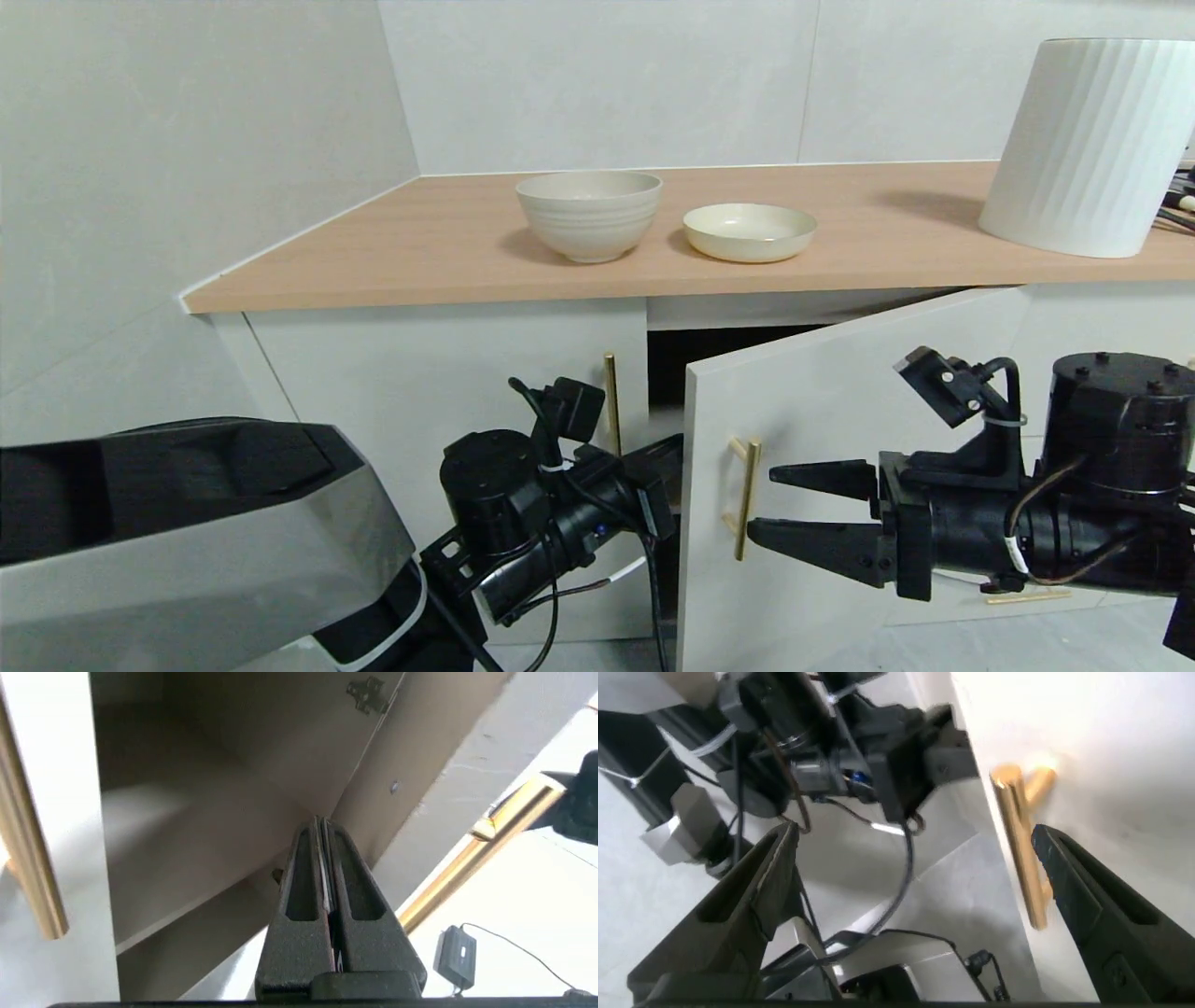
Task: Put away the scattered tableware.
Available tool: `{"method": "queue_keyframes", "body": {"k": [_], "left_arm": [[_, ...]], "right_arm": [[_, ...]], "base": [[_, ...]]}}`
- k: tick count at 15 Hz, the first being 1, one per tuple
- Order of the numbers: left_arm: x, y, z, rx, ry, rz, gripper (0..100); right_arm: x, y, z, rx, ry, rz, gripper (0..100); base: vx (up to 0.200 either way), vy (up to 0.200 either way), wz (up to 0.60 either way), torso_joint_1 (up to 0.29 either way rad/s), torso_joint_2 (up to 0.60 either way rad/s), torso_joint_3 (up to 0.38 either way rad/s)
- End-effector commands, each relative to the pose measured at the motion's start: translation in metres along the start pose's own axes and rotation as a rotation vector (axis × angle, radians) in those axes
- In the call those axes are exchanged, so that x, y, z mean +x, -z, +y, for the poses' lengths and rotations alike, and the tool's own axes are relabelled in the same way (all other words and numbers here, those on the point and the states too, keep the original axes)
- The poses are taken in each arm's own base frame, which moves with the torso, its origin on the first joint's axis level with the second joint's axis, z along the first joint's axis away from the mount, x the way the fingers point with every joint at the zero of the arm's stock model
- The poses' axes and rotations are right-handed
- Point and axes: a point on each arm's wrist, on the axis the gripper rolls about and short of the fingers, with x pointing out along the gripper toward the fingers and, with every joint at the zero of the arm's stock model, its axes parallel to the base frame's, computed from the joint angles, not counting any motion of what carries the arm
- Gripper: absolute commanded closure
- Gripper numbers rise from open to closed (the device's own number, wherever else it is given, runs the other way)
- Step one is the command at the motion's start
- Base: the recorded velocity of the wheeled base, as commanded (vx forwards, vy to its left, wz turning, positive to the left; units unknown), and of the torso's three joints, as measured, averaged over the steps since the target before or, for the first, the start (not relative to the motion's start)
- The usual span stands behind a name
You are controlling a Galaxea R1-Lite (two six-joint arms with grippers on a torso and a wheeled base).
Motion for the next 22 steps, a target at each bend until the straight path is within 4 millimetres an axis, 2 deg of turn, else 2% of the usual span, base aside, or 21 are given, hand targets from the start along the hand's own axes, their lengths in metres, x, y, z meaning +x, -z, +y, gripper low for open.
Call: {"method": "queue_keyframes", "body": {"k": [1,5,7,10,22], "left_arm": [[0.000,-0.004,-0.002,0.002,0.008,-0.014,100],[0.008,-0.017,-0.008,0.062,0.021,-0.029,100],[0.014,-0.028,-0.014,0.094,0.024,-0.006,100],[0.021,-0.041,-0.025,0.090,0.062,0.049,100],[0.023,-0.019,-0.029,0.082,0.122,0.104,100]], "right_arm": [[-0.011,0.008,0.007,0.010,0.010,0.011,0],[-0.041,0.021,0.031,0.037,0.106,0.040,0],[-0.053,0.026,0.054,0.042,0.168,0.090,0],[-0.056,0.038,0.084,-0.016,0.316,0.139,0],[-0.059,0.051,0.086,-0.012,0.264,0.193,0]], "base": [[0.000,0.000,0.00,0.000,0.00,0.000],[0.000,0.000,0.00,0.000,0.00,0.000],[0.000,0.000,0.00,0.000,0.00,0.000],[0.000,0.000,0.00,0.000,0.00,0.000],[0.000,0.000,0.00,0.000,0.00,0.000]]}}
